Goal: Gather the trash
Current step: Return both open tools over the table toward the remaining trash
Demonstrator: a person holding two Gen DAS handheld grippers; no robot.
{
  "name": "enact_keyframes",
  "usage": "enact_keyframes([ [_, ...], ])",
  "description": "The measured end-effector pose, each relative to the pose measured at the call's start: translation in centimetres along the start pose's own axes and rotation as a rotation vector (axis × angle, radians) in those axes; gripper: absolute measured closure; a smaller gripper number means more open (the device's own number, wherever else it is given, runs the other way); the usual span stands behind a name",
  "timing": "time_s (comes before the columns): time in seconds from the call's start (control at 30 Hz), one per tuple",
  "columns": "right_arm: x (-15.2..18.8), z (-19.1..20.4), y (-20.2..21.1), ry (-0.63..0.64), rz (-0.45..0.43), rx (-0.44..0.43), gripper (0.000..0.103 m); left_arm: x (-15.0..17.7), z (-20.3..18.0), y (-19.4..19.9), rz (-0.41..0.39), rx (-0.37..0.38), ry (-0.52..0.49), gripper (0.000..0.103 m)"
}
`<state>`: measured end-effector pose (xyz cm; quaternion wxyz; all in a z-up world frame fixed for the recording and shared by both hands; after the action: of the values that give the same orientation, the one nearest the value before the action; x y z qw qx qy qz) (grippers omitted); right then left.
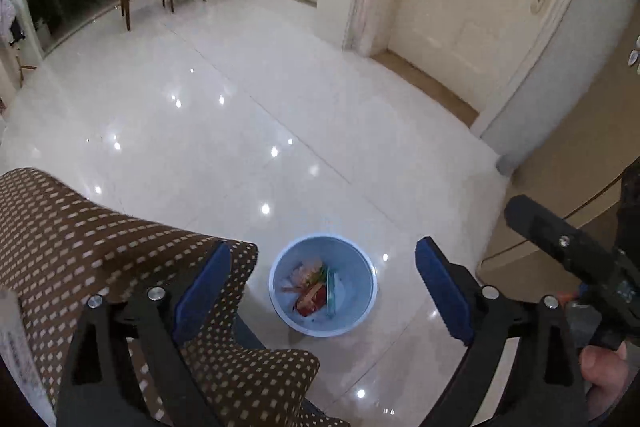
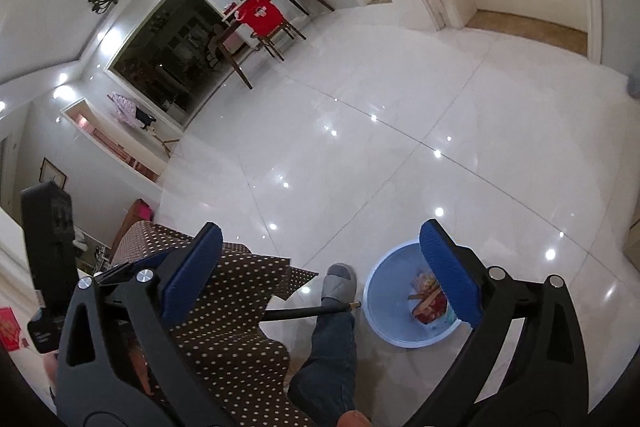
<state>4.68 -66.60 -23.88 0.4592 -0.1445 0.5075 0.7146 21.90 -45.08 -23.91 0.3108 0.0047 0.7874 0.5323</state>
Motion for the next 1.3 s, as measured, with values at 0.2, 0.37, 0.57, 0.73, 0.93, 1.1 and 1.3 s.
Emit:
enact_keyframes([
  [0.2, -0.5, 4.5, 1.3, 0.058, -0.028, -0.014, 0.006, 1.0, 0.1, 4.9, -0.099, 0.020, 0.013, 0.011],
  [0.37, -0.9, 8.6, 2.4, 0.122, -0.045, -0.031, 0.006, 1.9, 1.1, 8.6, -0.180, 0.013, 0.007, 0.011],
  [0.57, -0.9, 13.5, 3.3, 0.202, -0.055, -0.057, 0.006, 2.9, 3.0, 13.1, -0.271, 0.008, 0.012, 0.011],
  [0.73, -0.9, 18.0, 3.8, 0.272, -0.065, -0.090, 0.006, 3.8, 5.7, 16.7, -0.342, -0.006, 0.041, 0.011],
  [0.93, -0.6, 23.0, 3.6, 0.347, -0.067, -0.139, 0.006, 5.3, 9.4, 20.4, -0.426, -0.056, 0.085, 0.010],
  [1.1, 0.6, 27.0, 2.7, 0.414, -0.044, -0.184, 0.006, 7.0, 13.3, 23.1, -0.490, -0.112, 0.144, 0.009],
  [1.3, 2.1, 30.9, 1.2, 0.477, -0.015, -0.238, 0.006, 9.3, 20.1, 26.4, -0.560, -0.199, 0.234, 0.009],
])
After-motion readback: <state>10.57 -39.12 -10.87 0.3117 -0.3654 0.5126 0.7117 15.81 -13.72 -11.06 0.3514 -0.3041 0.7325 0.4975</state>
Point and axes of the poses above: each gripper's, at about its wrist camera, not at the fingertips, and y roughly against the way its jaws point, z to its left, x to its underside, the point moved 5 cm from there along -y, roughly the way its jaws point, and after that the axes turned 14 degrees about y, right-handed, at the moved point
